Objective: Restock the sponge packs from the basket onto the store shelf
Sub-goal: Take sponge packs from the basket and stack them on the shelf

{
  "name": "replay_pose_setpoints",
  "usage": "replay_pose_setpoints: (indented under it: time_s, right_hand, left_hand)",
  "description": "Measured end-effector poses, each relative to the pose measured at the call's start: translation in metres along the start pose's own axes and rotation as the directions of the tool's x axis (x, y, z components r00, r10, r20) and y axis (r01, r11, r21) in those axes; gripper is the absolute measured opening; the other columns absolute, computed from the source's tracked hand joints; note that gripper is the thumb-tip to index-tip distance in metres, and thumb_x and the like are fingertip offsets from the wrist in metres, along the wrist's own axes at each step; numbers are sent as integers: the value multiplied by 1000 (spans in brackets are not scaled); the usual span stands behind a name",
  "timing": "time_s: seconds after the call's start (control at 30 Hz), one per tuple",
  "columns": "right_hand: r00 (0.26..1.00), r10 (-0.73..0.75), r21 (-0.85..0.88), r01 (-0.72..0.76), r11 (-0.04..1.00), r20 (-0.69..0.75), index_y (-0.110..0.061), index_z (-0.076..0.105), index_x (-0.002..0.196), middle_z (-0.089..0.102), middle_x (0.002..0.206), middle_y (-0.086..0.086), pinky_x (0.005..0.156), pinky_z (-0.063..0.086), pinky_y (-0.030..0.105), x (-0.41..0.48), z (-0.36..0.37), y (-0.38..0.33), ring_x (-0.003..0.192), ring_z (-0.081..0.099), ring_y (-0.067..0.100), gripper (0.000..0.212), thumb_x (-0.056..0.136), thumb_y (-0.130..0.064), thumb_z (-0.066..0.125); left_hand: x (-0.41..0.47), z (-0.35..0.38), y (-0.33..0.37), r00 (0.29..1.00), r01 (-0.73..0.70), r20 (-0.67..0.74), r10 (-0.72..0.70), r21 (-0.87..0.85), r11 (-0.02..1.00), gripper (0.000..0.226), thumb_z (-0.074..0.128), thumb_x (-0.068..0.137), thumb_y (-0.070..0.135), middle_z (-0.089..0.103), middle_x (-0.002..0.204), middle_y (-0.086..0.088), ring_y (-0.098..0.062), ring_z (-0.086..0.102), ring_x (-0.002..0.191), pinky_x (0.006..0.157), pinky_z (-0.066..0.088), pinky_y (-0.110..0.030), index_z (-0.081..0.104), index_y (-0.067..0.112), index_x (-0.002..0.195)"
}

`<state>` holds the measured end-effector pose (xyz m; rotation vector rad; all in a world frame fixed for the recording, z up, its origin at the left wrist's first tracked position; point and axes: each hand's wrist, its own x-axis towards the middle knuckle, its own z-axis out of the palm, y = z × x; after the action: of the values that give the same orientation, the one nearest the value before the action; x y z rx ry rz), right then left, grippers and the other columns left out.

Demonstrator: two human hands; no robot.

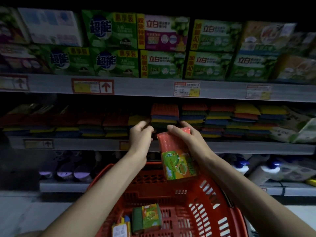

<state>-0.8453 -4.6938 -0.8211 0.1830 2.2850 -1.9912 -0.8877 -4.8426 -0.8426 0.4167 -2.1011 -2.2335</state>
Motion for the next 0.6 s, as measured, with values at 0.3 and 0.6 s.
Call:
replay_pose_setpoints:
  time_s: [0.3,0.6]
  right_hand:
    - [999,10,7,-10,1000,-51,-24,31,158,64,111,-9,62,56,16,-6,1,3,90,72,7,87,86,-50,74]
    - [997,41,-86,-46,995,-65,-39,40,151,64,123,0,74,59,27,-13,-3,12,94,74,13,75,86,-56,72]
  left_hand:
    - [6,1,-6,998,39,-44,-42,-76,996,34,68,96,7,66,92,0,-18,76,84,57,56,-22,51,5,124]
    - [10,0,-10,985,159,-50,-168,-144,977,20,73,92,9,76,96,-14,-18,77,76,53,57,-23,68,-3,108]
